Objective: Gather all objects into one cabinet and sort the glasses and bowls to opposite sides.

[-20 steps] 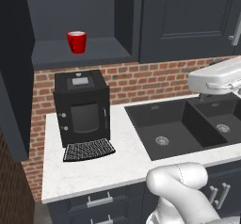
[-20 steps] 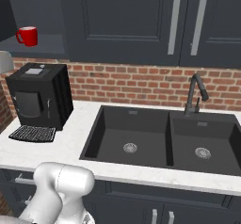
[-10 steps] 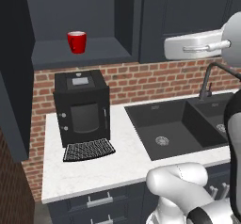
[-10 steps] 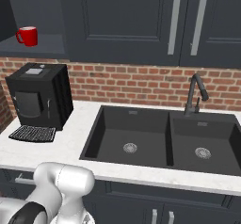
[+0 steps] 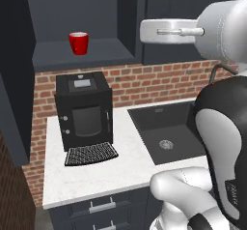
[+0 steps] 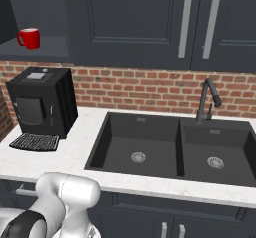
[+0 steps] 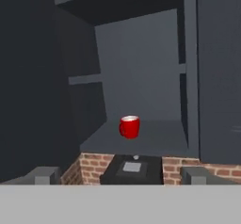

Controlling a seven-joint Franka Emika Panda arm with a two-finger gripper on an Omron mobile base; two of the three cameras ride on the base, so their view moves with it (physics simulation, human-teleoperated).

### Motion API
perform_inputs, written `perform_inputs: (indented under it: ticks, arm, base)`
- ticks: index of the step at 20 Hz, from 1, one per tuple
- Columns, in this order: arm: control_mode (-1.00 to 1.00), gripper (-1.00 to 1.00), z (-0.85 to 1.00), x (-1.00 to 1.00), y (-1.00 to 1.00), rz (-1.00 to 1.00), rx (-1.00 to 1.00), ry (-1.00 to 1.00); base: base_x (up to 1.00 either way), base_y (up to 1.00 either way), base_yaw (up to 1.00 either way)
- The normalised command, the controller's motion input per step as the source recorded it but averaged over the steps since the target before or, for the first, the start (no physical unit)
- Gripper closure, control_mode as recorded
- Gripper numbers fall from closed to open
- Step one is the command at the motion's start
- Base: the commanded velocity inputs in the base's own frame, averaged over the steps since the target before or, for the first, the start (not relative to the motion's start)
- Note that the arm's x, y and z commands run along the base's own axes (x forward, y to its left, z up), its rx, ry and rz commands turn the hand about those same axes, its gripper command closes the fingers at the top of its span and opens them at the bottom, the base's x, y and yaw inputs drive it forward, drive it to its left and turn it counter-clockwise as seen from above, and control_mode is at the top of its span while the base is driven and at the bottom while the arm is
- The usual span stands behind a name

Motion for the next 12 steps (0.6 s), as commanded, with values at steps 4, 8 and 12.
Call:
perform_inputs:
  ticks: [4, 8, 12]
  arm:
    - [-1.00, -1.00, 0.00, 0.74, 0.30, 0.00, 0.12, 0.00]
    - [-1.00, -1.00, -0.04, 0.65, 0.08, 0.00, 0.03, 0.00]
    - [-1.00, -1.00, -0.13, 0.50, 0.00, 0.00, 0.00, -0.02]
  base:
    - [0.00, 0.00, 0.00]
    - [0.00, 0.00, 0.00]
    - [0.00, 0.00, 0.00]
